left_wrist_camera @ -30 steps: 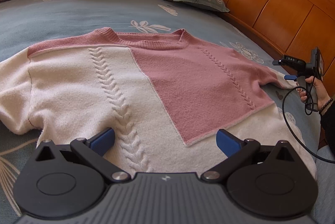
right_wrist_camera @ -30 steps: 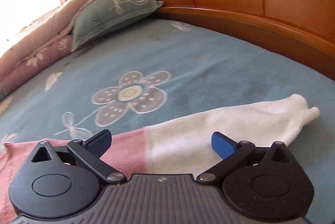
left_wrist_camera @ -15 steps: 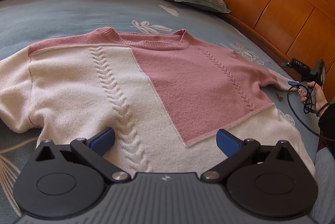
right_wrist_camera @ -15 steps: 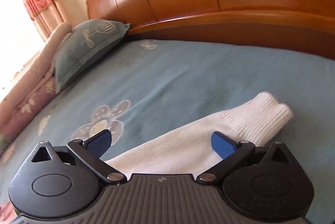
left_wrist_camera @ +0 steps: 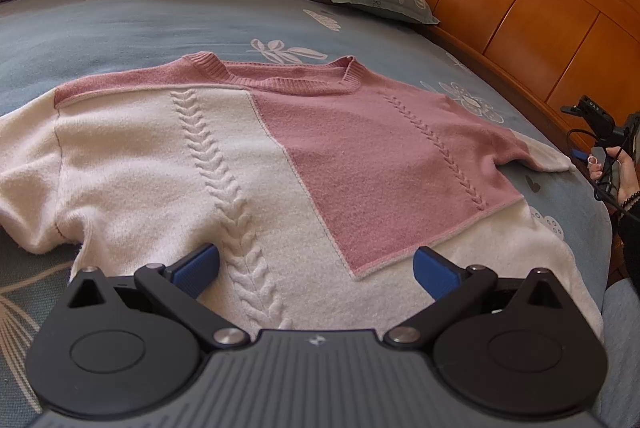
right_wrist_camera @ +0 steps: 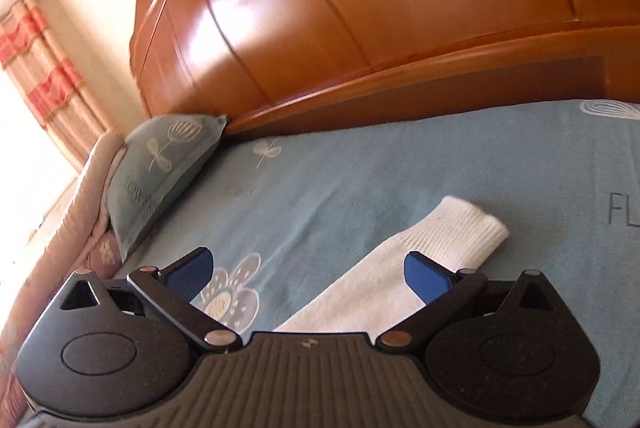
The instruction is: Fold clothes
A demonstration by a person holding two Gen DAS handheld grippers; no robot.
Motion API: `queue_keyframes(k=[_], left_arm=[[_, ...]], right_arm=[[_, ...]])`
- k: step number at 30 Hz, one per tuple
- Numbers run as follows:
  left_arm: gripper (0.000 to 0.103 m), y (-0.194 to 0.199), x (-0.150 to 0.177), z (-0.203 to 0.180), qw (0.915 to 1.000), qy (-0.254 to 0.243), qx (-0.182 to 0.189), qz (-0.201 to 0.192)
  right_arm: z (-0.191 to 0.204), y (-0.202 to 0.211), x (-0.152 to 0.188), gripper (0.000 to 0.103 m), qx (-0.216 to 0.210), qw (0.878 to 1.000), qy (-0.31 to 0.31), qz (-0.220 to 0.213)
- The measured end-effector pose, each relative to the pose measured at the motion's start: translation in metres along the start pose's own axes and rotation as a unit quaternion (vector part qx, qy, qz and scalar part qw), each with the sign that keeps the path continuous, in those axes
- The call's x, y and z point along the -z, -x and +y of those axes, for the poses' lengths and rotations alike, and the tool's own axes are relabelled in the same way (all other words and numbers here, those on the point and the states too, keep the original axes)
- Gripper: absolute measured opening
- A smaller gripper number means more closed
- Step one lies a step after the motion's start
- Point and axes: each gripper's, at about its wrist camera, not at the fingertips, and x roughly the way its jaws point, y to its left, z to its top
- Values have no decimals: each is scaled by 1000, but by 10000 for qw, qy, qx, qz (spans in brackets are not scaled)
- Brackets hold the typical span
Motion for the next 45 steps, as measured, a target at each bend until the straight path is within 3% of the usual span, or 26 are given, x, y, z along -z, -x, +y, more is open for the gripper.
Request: queue_keyframes(k=[7,10,12,15,19,20,23,26,29,31,34,41,45], left_arm=[[102,-1,-2,1,10000,59,18,43],[102,0,-3,2,9999,107,36,63],[102,1,-3,2,9999,115,39,75],[102,2,-2,2,9999,115,37,88],[102,3,0,1,9999,69,23,92],[102,3,0,0,9999,53,12,96],[102,2,-1,-1,9999,-1,-26,128],[102,2,0,-1,9999,9,-24,136],[102,3,0,0,9999,48,7,137],[102,4,0,1,9999,74,19,137],[102,4,0,0,9999,72,13,132],[102,4,1,0,9999,69,-9,125],[102,5,1,2,9999,107,25,121]], right_arm=[[5,-48,-2,103,1127,9876,1024,386],[31,-58,-5,103,1539,9717,1493,988],[66,-51,13,103,1095,9587,2200,1434],[121,-33,49,103,284,9239,3242,2015],[157,-34,96,103,372,8901,3848,2412],[158,-42,102,103,428,8885,3862,2439],[148,-65,86,103,387,9168,3388,2078],[147,-73,68,103,647,9299,2976,2062],[165,-40,72,103,285,9224,3306,1976],[177,-14,84,103,-146,9086,3630,2060],[183,-1,109,103,-299,8880,4014,2223],[141,-9,115,103,-68,8988,3681,2378],[148,5,107,103,38,9035,3660,2231]])
